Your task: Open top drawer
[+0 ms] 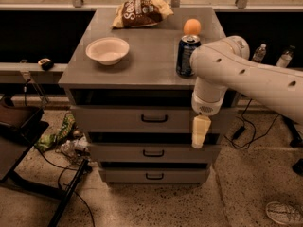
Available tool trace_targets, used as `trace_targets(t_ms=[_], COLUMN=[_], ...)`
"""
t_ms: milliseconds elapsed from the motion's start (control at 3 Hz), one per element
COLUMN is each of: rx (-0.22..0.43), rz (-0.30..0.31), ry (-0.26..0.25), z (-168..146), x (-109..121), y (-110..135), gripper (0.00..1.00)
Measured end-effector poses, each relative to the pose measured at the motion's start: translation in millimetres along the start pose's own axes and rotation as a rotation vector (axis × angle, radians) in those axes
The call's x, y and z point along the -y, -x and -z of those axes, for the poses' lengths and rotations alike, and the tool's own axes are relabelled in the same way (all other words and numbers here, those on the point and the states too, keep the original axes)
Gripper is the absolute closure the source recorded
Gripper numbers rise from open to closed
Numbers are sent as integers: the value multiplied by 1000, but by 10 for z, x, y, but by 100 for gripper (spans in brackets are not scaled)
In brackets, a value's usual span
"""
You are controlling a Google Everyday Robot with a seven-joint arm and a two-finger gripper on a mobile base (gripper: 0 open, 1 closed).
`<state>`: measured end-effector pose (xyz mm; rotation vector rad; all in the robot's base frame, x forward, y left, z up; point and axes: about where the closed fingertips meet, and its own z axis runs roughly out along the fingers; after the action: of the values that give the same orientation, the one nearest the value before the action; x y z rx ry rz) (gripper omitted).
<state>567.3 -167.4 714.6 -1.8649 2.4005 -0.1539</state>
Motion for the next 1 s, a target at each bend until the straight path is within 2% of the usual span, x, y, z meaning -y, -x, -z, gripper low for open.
trace_targets(t_ms=[333, 667, 1000], rx=[36, 86, 101], rz=[-28, -44, -60], ry=[16, 12, 6], z=[-202, -333, -346], x=[54, 64, 23], y=[40, 103, 91], gripper=[0, 19, 42])
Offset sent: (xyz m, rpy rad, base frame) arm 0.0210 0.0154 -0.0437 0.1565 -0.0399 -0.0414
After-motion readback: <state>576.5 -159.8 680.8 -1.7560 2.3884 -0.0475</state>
